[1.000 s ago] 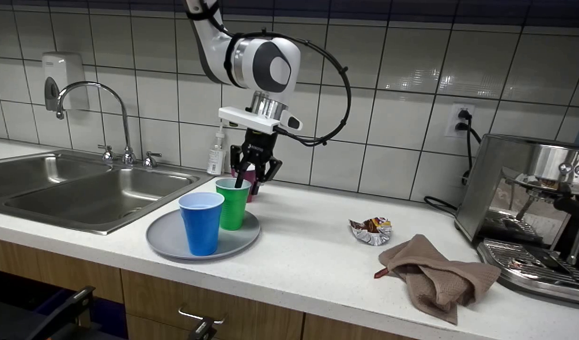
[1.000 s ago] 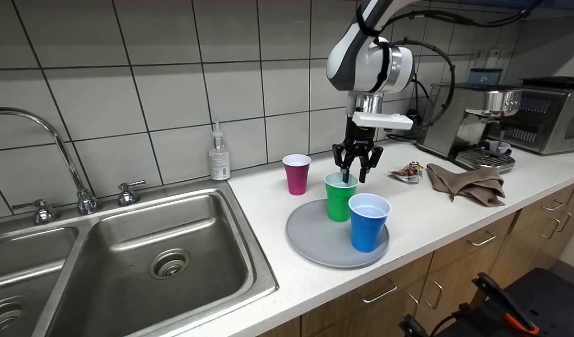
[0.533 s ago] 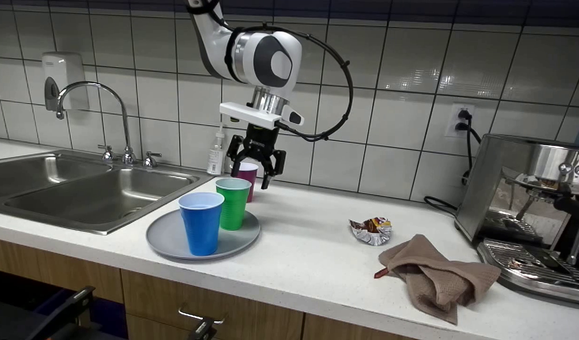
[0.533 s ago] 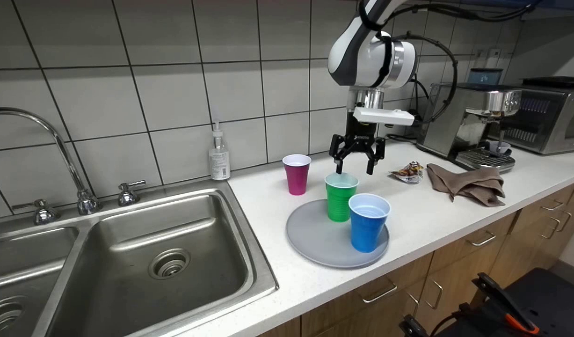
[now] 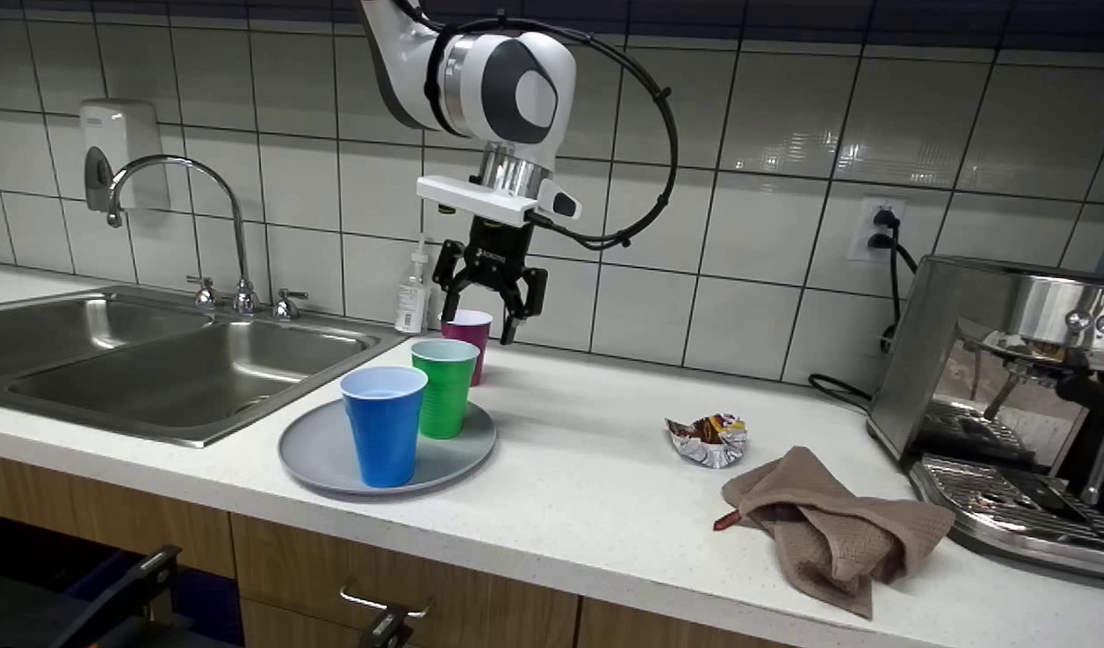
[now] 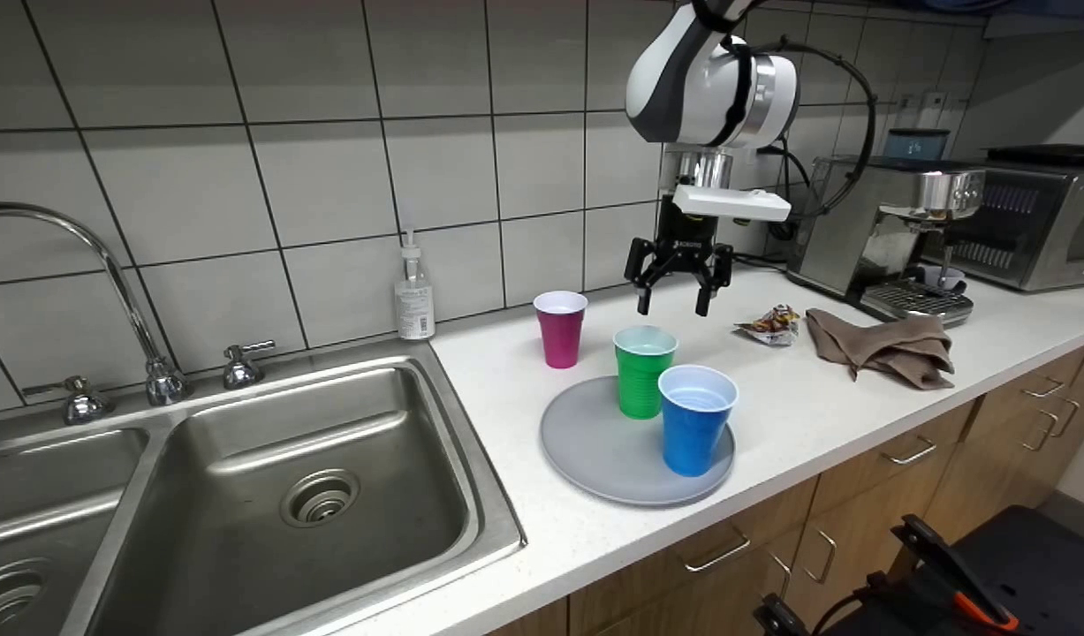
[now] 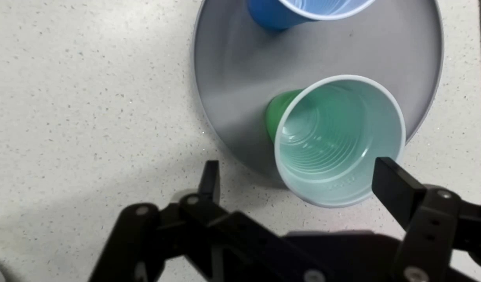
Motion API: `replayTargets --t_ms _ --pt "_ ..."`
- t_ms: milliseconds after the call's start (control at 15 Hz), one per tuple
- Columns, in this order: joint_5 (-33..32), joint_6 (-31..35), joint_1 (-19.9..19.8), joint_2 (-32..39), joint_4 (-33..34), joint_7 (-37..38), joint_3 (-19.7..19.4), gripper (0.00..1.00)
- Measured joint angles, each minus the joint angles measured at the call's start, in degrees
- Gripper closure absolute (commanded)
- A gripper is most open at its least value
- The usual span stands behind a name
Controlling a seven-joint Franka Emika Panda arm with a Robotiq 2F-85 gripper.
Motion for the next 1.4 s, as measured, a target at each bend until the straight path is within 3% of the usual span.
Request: replayTargets --t_ms 1400 --pt "-2.95 3.01 2.16 0.77 0.01 -0.46 1.28 0.00"
